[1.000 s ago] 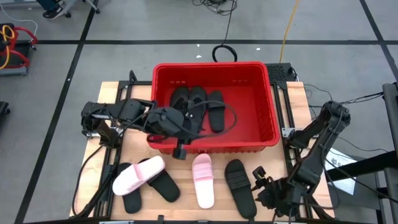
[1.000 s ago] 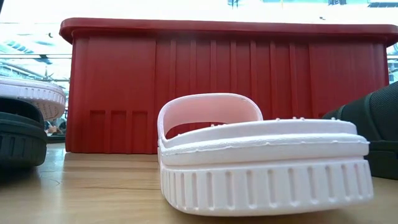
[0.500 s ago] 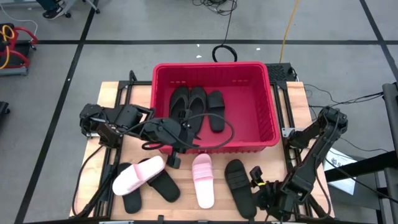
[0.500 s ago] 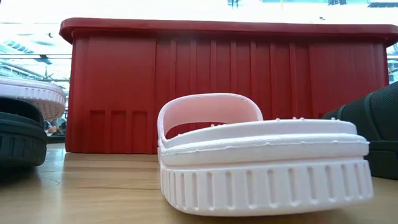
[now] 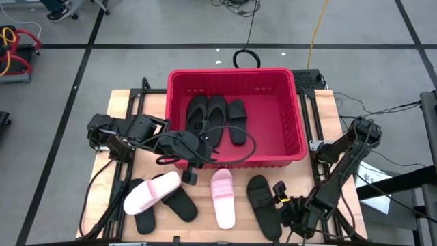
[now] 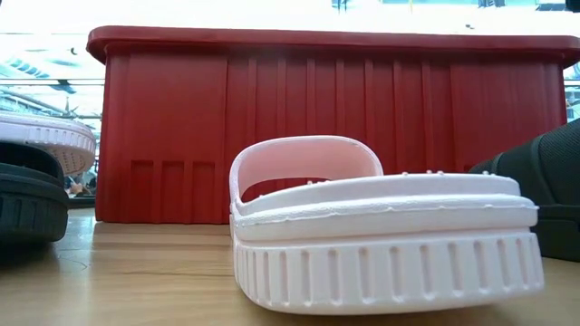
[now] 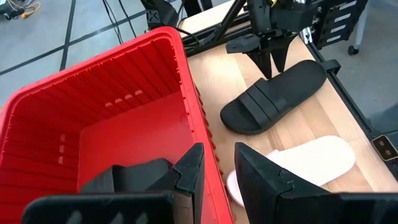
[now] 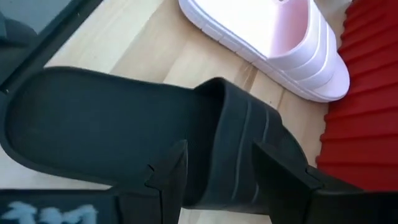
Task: Pick and place slides into bin
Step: Put the black slide into the red bin
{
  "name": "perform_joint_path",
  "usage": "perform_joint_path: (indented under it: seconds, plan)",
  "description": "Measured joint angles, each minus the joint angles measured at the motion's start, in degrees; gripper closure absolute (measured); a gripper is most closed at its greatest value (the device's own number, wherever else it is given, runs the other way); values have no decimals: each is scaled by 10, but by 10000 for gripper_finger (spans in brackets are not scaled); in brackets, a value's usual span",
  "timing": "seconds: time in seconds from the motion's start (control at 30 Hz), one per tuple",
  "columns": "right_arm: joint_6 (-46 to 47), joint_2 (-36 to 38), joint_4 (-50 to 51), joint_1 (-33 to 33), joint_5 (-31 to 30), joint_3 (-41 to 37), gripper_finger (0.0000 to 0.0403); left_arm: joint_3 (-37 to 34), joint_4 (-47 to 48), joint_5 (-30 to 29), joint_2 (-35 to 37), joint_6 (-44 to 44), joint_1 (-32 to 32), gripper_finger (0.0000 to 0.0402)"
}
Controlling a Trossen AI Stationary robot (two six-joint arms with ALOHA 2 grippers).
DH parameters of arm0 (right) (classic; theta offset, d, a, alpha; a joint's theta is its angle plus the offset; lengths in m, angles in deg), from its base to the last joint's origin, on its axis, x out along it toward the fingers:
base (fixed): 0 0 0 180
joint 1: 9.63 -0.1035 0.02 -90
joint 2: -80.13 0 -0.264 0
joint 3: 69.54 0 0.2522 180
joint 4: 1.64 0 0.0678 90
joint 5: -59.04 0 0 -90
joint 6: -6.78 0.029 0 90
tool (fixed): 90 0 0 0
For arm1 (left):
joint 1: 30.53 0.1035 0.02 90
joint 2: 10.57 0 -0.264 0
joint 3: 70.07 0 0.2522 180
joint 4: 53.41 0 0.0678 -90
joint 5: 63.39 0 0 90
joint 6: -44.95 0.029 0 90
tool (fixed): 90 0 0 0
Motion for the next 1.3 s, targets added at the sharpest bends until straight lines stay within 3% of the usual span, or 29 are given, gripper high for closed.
perform_joint_path:
  seconds: [0.27, 0.53, 0.7, 0.9, 1.3]
  plan:
    - [-21, 0, -10, 0, 0, -16, 234, 0, 8, 1, 0, -45, 0, 314]
    - [-20, 0, -11, -1, 1, -16, 234, 0, 173, -3, 0, -234, -40, 314]
    - [-20, 0, -11, -1, 1, -16, 234, 0, 207, -31, 0, -328, -71, 314]
    - [-26, 0, -30, -1, 0, -25, 234, 0, 209, -51, 0, -339, -108, 314]
    - [-81, 0, -118, 3, -7, -111, 234, 0, 208, -65, 0, -347, -107, 314]
